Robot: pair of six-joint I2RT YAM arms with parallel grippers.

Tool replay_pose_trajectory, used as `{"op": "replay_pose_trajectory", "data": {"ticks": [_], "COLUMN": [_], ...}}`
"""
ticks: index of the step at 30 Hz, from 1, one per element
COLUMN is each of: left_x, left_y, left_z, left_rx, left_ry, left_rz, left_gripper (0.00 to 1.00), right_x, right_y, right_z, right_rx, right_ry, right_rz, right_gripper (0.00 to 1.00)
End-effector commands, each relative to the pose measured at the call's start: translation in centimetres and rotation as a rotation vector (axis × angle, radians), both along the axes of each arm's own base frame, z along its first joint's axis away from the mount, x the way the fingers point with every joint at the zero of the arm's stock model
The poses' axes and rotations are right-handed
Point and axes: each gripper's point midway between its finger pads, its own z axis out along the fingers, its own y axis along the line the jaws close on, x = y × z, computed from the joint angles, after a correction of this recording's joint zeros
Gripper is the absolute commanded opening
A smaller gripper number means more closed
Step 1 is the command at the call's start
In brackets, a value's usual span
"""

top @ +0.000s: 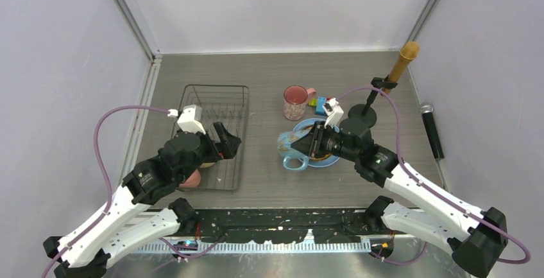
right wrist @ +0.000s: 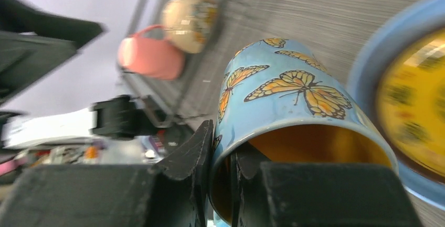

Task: Unload the mixed dishes from the dish rack
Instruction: Place the cup at the center of the board.

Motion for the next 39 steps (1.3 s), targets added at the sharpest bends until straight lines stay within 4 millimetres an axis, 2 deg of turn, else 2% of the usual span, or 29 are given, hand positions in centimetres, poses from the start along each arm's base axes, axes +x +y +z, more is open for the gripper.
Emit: {"op": "replay_pose_trajectory", "data": {"ticks": [1,4,6,9,12,15,16,20,21,22,23,24,25,26,27,28,29,30,31,32,34,39], "left_x": [0.7,0.7,0.6,0.4,0.3,0.1,0.0,-0.3,-0.4,-0.5,-0.6,-0.7,-0.9,-1.0,-1.2,-1.3,-1.4,-1.5,-1.5,-1.6,-1.7,-2.0], "left_y": [2.1,2.9,3.6,5.0,6.0,6.7,6.9,7.6,7.9,8.1,8.3,8.5,8.7,8.9,9.1,9.3,9.4,9.4,9.5,9.6,9.9,10.6], "left_z": [0.4,-0.4,-1.0,-2.0,-2.8,-3.4,-3.6,-4.3,-4.4,-4.5,-4.5,-4.5,-4.6,-4.6,-4.6,-4.7,-4.8,-4.8,-4.8,-4.7,-4.5,-4.1], "left_rx": [0.043,0.081,0.109,0.175,0.218,0.248,0.253,0.276,0.279,0.285,0.284,0.286,0.288,0.285,0.284,0.280,0.276,0.269,0.267,0.264,0.268,0.305], "left_ry": [-0.005,0.019,0.041,0.076,0.098,0.116,0.121,0.141,0.144,0.147,0.149,0.150,0.154,0.154,0.155,0.155,0.155,0.154,0.154,0.150,0.145,0.151], "left_rz": [0.112,0.149,0.180,0.232,0.276,0.301,0.311,0.340,0.351,0.360,0.365,0.369,0.372,0.376,0.383,0.390,0.391,0.390,0.390,0.390,0.395,0.406], "left_gripper": [1.00,1.00,1.00,1.00,1.00,1.00,1.00,1.00,1.00,1.00,1.00,1.00,1.00,1.00,1.00,1.00,1.00,1.00,1.00,1.00,1.00,1.00], "right_x": [2.2,2.0,2.6,3.3,3.8,4.4,4.7,6.0,6.5,6.8,7.4,7.5,8.1,8.1,8.7,8.7,9.0,9.2,9.5,9.8,10.7,11.9], "right_y": [-4.7,-5.1,-5.5,-5.0,-3.7,-2.1,-1.6,0.1,0.4,0.9,0.9,1.3,1.4,1.8,2.0,2.4,2.8,3.2,3.6,4.0,4.6,5.8], "right_z": [0.7,0.6,0.6,0.9,0.5,1.6,1.2,1.8,1.2,1.9,0.9,1.3,0.4,0.8,-0.1,0.1,-0.8,-0.4,-1.1,-0.8,-2.0,-3.6], "right_rx": [-0.226,-0.265,-0.298,-0.315,-0.321,-0.294,-0.302,-0.312,-0.339,-0.339,-0.385,-0.399,-0.443,-0.454,-0.496,-0.506,-0.541,-0.543,-0.573,-0.574,-0.628,-0.705], "right_ry": [-0.104,-0.099,-0.107,-0.117,-0.110,-0.117,-0.105,-0.109,-0.105,-0.118,-0.109,-0.117,-0.113,-0.121,-0.115,-0.120,-0.115,-0.123,-0.126,-0.138,-0.140,-0.122], "right_rz": [-0.191,-0.186,-0.211,-0.205,-0.162,-0.124,-0.108,-0.093,-0.096,-0.100,-0.116,-0.116,-0.131,-0.129,-0.140,-0.135,-0.135,-0.134,-0.128,-0.130,-0.127,-0.130], "right_gripper": [0.01,0.01,0.01,0.01,0.01,0.01,0.01,0.01,0.01,0.01,0.01,0.01,0.01,0.01,0.01,0.01,0.01,0.01,0.01,0.01,0.01,0.01]}}
